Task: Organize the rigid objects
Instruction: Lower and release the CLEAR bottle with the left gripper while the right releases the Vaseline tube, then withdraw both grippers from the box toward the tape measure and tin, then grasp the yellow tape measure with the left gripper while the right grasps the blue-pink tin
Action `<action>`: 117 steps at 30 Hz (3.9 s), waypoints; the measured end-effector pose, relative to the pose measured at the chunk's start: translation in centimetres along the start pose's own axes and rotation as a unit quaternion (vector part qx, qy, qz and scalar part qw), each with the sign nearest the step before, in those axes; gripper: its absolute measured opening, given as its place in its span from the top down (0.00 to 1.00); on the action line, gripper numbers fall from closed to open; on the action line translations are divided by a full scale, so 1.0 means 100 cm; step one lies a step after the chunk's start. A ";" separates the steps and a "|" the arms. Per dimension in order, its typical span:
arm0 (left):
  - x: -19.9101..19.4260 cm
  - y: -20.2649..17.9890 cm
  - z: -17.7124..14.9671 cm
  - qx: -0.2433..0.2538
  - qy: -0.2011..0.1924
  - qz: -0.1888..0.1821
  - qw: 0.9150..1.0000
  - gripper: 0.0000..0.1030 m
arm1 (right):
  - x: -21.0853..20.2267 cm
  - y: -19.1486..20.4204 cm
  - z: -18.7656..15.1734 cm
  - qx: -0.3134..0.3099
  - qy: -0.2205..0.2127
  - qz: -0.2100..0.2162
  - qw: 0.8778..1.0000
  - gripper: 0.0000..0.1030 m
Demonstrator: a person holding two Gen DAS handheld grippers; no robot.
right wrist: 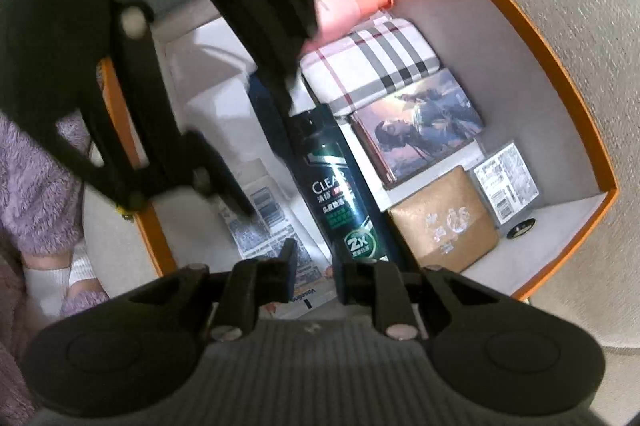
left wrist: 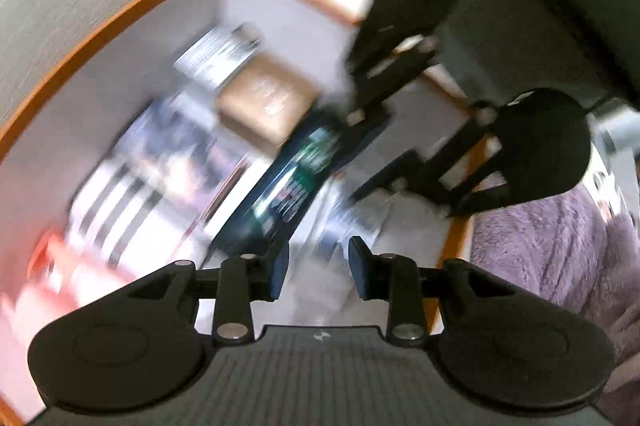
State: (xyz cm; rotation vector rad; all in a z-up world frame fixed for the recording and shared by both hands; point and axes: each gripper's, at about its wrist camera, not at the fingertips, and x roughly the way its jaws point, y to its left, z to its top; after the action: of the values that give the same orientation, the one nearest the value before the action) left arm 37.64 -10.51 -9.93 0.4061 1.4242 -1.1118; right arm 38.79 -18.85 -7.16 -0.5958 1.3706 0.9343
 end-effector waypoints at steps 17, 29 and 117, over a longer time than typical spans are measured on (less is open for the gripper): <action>0.040 0.017 -0.013 -0.195 0.033 -0.031 0.980 0.68 | -0.007 0.004 -0.008 0.018 -0.006 -0.021 1.000 0.80; -0.009 -0.022 -0.048 -0.215 -0.107 0.051 0.969 0.68 | -0.032 0.027 -0.017 0.025 -0.047 -0.056 0.997 0.76; 0.022 -0.112 -0.227 -0.365 -0.266 0.175 0.875 0.37 | 0.066 0.133 -0.108 0.306 -0.232 -0.190 0.904 0.16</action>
State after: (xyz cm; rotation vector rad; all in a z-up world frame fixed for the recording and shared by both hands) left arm 15.35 1.53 -11.85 -0.1809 1.1055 -0.2901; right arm 21.39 -19.30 -13.00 -0.1262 0.9819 0.2623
